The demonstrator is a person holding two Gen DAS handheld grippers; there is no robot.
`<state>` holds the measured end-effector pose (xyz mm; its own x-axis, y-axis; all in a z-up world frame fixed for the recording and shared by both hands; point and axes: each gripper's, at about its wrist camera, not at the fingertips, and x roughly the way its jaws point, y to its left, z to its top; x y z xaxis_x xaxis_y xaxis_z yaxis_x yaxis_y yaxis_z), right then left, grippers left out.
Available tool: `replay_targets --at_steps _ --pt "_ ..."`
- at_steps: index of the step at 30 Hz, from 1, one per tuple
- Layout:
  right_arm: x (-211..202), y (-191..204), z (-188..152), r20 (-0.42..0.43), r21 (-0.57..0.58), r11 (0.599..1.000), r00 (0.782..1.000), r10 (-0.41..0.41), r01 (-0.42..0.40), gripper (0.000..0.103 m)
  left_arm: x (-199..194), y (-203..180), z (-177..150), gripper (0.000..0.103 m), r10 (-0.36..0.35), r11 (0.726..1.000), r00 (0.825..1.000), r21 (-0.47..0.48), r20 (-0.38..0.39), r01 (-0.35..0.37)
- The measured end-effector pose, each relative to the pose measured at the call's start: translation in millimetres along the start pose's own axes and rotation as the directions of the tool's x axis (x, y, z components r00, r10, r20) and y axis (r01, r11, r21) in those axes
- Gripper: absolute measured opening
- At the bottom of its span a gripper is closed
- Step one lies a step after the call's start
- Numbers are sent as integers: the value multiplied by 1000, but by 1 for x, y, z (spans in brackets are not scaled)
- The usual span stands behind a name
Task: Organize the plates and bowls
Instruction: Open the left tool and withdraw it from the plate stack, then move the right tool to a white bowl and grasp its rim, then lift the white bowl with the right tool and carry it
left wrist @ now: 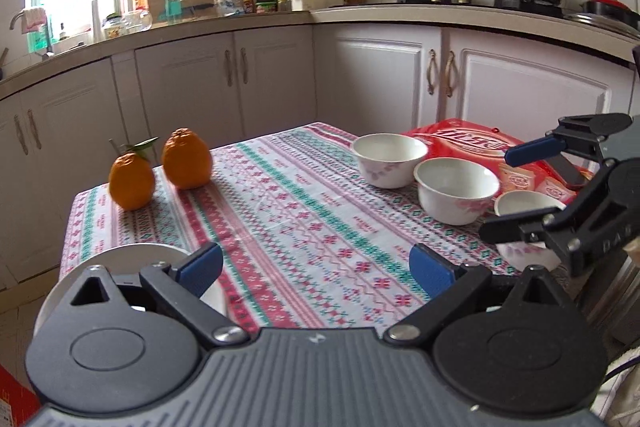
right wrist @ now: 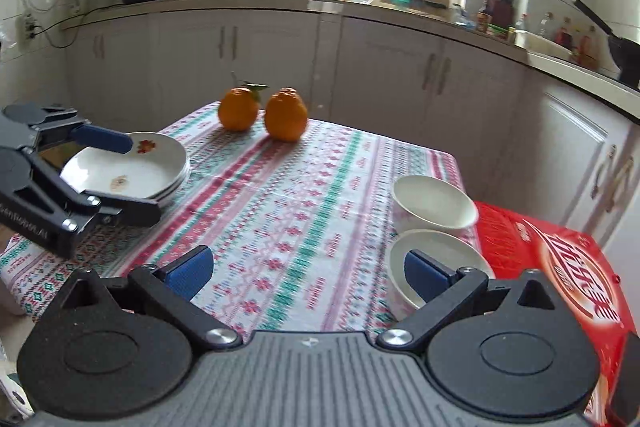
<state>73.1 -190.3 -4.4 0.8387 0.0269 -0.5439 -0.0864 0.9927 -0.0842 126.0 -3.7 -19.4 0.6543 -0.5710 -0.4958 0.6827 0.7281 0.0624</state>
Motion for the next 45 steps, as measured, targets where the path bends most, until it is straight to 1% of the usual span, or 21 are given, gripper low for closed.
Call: replay_targets --at_steps 4,7,12,15,17,18,20,21,22,23,25,29,31,36,42,45 --pt "-17 -32 -21 -16 66 996 998 -63 64 103 18 -44 -2 99 -102 992 994 78 -25 104" --pt "-22 -51 -37 -43 104 990 995 -94 98 103 30 -72 -4 99 -177 975 983 132 -44 181" --pt "-25 -77 -60 -82 179 979 993 -88 102 103 53 -113 -9 99 -276 937 958 197 -83 287" --pt "-23 -89 -67 -91 219 973 994 -53 72 102 64 -129 -11 99 -309 922 946 215 -95 323" --pt "-21 -94 -71 -99 233 971 994 -37 59 100 69 -136 -12 97 -319 919 942 210 -102 333" --pt "-20 -96 -72 -104 237 970 994 -31 55 98 72 -138 -12 96 -330 916 938 202 -107 346" --pt "-16 -99 -73 -113 247 968 994 -9 37 90 75 -141 -10 96 -346 914 932 188 -104 360" --pt "-14 -101 -74 -117 253 967 993 4 26 88 76 -141 -10 95 -350 913 931 184 -105 364" --pt "-13 -103 -74 -120 259 966 993 14 18 85 76 -142 -10 94 -352 913 930 181 -105 365" --pt "-11 -104 -74 -123 264 965 992 22 12 82 77 -142 -10 89 -356 912 928 175 -108 371" --pt "-9 -108 -75 -128 276 961 991 38 -1 78 78 -143 -9 86 -366 911 924 163 -111 380" --pt "-5 -112 -76 -136 294 956 989 65 -23 72 80 -146 -10 85 -372 909 922 157 -111 386" --pt "-4 -112 -76 -138 293 956 987 76 -33 70 81 -147 -9 83 -379 907 919 154 -113 393" --pt "-4 -111 -75 -140 286 958 987 75 -32 70 81 -149 -9 80 -390 902 915 155 -108 403" --pt "-5 -109 -72 -142 276 961 987 71 -29 70 79 -148 -8 80 -387 904 916 151 -108 400" --pt "-6 -104 -68 -137 256 966 988 76 -38 70 76 -146 -8 80 -375 909 921 152 -106 388"
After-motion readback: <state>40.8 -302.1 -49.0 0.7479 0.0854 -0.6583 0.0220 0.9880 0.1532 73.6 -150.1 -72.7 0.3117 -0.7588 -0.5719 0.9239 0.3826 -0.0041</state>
